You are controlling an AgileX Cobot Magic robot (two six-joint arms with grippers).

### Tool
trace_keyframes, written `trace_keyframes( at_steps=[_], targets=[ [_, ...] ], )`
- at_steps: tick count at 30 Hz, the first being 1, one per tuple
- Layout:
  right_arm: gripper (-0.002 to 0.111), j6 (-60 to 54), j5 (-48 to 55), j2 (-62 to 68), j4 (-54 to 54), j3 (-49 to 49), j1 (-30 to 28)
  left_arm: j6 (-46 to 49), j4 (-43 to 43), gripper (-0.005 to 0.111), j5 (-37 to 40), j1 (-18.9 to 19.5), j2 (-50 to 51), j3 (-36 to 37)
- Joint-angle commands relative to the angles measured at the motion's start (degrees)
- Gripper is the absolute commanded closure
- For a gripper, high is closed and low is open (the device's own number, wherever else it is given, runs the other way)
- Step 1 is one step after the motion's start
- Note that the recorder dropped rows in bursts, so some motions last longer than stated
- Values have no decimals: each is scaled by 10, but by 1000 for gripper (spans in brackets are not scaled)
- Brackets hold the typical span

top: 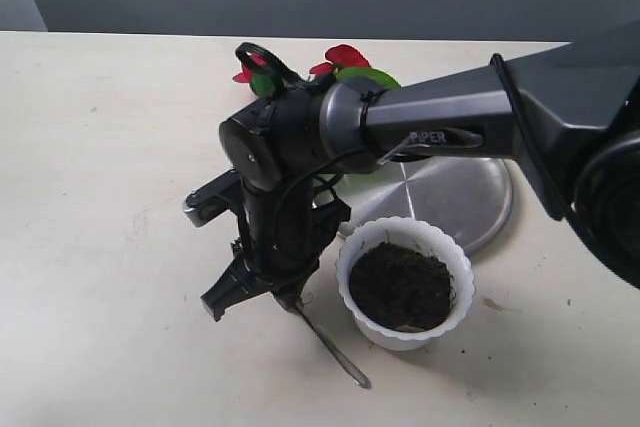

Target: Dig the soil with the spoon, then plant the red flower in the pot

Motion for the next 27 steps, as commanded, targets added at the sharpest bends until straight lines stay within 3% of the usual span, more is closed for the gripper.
trace_keyframes(
  at_steps=[1,13,17,24,27],
  targets=[
    [108,-15,-13,11,62,1,1,-1,0,106,-4,1,-1,2],
    [108,-30,-10,-74,35,-66,2,-1,0,106,-4,1,-1,2],
    [108,-30,5,-135,-40,-73,2,-1,0,106,-4,1,-1,2],
    [108,-16,138,-242,-212,-71,3,-1,0,106,-4,1,-1,2],
    [108,-14,151,-264,-292,-58,3,-1,0,106,-4,1,-1,2]
  ],
)
